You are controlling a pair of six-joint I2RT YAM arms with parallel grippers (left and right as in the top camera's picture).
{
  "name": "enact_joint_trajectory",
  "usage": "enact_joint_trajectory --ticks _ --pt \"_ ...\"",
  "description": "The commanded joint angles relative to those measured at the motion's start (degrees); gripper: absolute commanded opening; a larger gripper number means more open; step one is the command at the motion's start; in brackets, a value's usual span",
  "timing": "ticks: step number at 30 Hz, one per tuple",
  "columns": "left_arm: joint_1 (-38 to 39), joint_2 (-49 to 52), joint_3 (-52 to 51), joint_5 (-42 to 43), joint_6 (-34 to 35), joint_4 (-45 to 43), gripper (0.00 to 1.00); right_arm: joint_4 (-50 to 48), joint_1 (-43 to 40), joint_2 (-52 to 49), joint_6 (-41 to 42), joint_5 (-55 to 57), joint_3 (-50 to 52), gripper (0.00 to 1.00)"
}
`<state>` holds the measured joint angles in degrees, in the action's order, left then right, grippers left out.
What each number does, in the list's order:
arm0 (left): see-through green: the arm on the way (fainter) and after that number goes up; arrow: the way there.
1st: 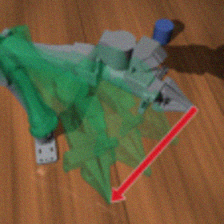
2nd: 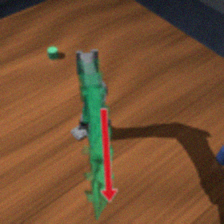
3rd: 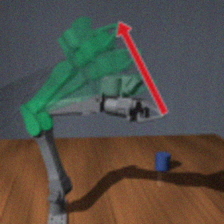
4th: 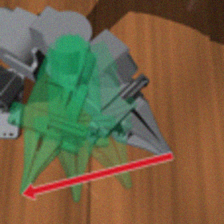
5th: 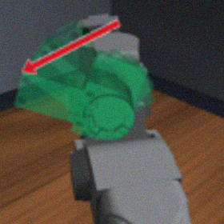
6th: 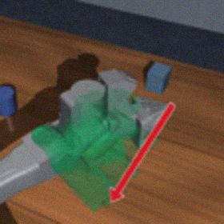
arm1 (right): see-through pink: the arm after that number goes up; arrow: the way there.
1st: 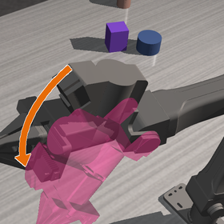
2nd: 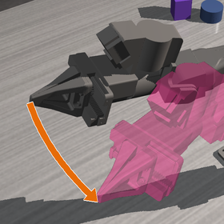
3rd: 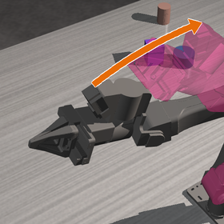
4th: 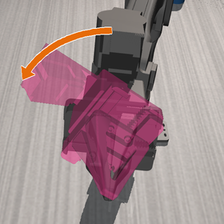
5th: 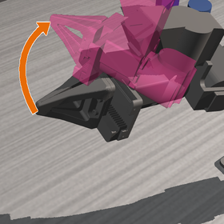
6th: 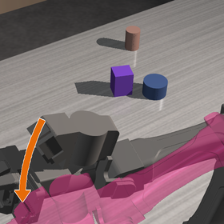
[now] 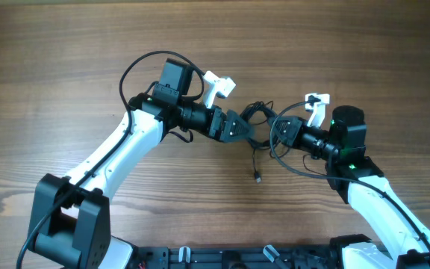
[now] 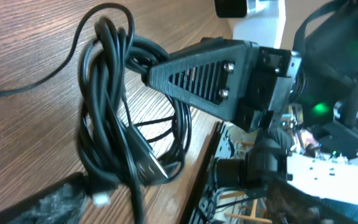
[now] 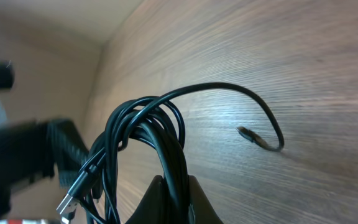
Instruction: Untangle cables
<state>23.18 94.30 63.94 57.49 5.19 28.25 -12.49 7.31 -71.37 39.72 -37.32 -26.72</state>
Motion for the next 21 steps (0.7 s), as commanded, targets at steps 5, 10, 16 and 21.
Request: enact_joint_trajectory --ticks 5,10,16,21 --pt "-0.2 0.2 0.5 -21.8 21.5 -0.7 1.0 -0.5 -0.2 -0.5 10.6 5.4 -0.2 0.04" --pt "-0.2 0.2 0.5 -23.5 24.3 -1.3 1.0 -0.3 -0.1 -0.5 16.0 6.5 -0.2 0.05" --pt "2.0 0.2 0.5 -23.7 25.8 -3.2 0.92 0.7 -0.1 -0.5 22.1 8.7 -0.2 0.05" --pt "6.3 0.2 0.5 -32.3 35.4 -4.3 0.89 5.8 -0.1 -0.5 30.0 16.2 -0.2 0.04"
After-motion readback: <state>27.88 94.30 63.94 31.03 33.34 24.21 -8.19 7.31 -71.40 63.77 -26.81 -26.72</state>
